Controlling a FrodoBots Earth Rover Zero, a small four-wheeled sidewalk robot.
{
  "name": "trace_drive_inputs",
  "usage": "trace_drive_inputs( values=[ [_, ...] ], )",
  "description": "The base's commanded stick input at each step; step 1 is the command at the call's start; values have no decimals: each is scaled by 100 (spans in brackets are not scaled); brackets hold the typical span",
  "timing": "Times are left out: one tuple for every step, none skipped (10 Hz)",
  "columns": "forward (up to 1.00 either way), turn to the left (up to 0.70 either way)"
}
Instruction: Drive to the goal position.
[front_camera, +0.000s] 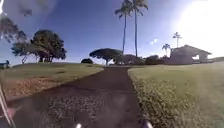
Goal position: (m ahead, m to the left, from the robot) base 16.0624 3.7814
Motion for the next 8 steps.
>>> trace_drive_inputs(
  values=[
    [70,1],
    [70,1],
    [70,1],
    [70,1],
    [70,1],
    [70,1],
    [70,1],
    [70,1]
  ],
)
